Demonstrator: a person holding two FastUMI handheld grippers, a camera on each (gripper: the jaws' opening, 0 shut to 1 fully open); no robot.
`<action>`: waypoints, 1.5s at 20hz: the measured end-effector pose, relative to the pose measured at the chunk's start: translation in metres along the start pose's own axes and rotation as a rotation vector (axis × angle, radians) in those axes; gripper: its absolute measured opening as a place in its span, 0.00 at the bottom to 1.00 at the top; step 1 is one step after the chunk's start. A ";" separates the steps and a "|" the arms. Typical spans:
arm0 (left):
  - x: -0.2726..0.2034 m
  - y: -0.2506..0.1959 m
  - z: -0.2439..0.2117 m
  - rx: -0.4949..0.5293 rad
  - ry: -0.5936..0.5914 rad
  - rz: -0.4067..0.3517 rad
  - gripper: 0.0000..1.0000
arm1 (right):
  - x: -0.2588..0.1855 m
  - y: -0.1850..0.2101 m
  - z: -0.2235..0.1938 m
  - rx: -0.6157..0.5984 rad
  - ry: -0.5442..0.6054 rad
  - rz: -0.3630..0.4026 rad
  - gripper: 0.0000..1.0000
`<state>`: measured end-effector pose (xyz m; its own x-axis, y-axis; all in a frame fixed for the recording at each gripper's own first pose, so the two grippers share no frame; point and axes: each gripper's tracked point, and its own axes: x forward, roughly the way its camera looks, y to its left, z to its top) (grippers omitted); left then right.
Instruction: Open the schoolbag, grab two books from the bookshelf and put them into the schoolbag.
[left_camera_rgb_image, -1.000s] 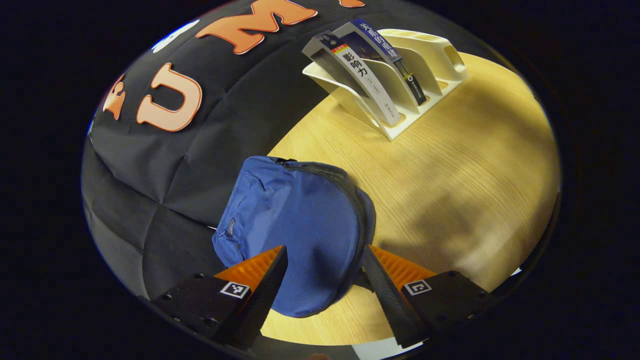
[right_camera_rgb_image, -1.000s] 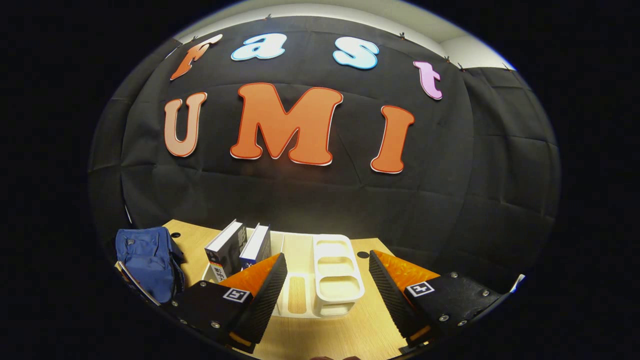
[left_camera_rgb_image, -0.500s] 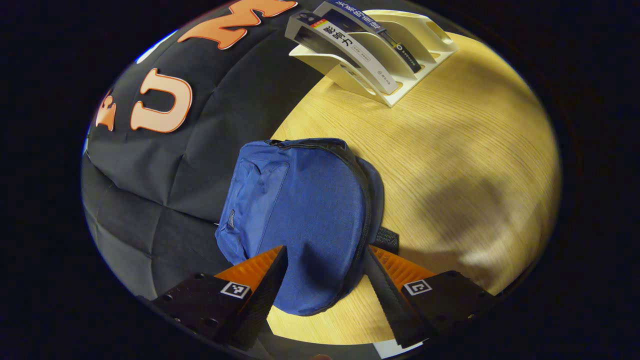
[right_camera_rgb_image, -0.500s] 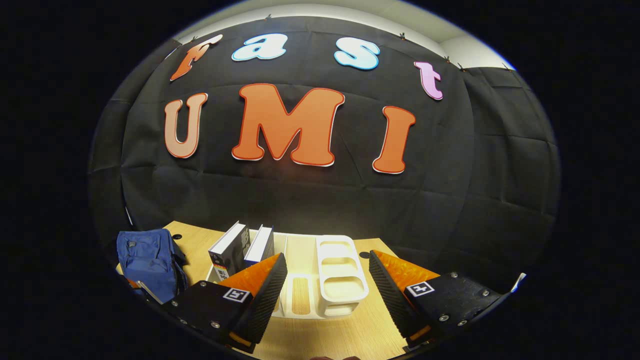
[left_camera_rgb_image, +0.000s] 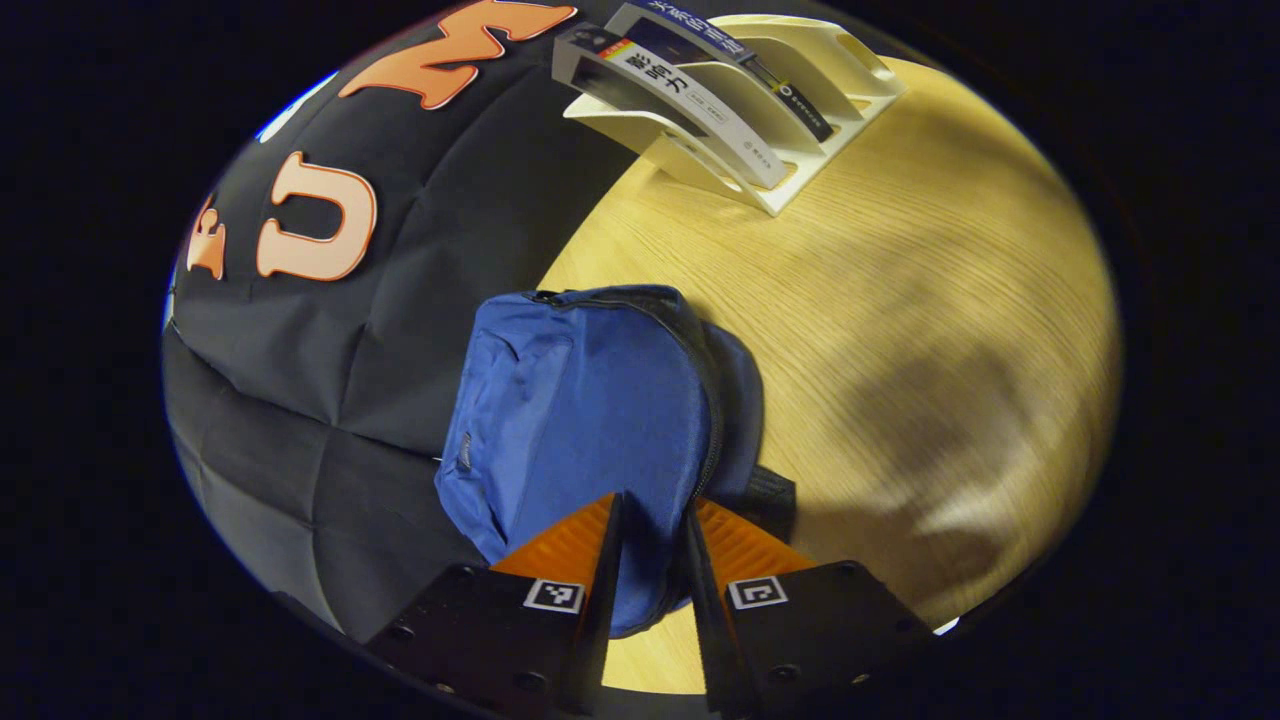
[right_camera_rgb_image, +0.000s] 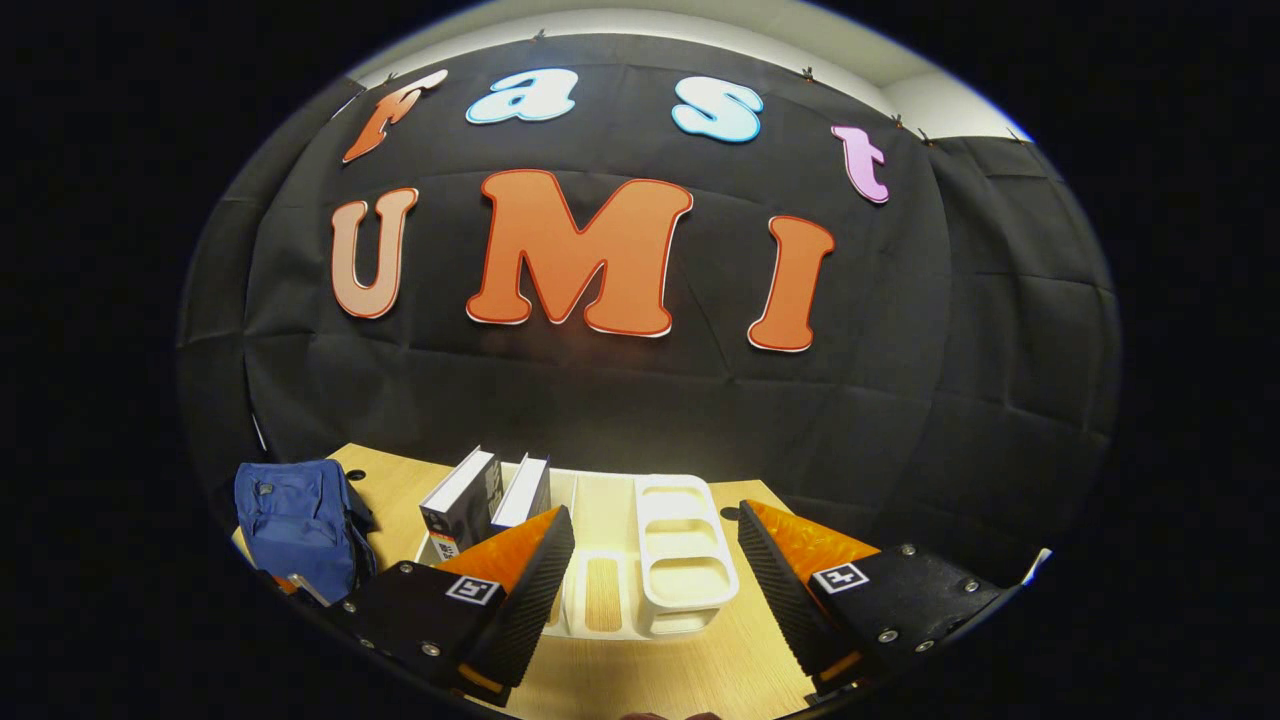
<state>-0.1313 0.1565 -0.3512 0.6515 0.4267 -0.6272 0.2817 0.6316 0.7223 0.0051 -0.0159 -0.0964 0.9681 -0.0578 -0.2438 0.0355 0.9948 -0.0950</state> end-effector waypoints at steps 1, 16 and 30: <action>0.000 0.004 0.003 -0.009 -0.002 0.001 0.37 | 0.000 0.000 -0.001 0.002 -0.001 -0.002 0.97; 0.006 0.043 0.031 -0.053 -0.034 -0.014 0.06 | -0.001 0.000 0.008 0.012 -0.019 0.000 0.97; -0.014 0.127 0.066 -0.240 -0.088 -0.120 0.04 | 0.020 0.091 0.031 -0.045 0.061 0.271 0.97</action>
<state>-0.0582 0.1880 -0.2317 0.6850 0.2885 -0.6690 0.1928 0.8137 0.5484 0.0355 0.0762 -0.0803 0.9240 0.2039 -0.3234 -0.2352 0.9701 -0.0606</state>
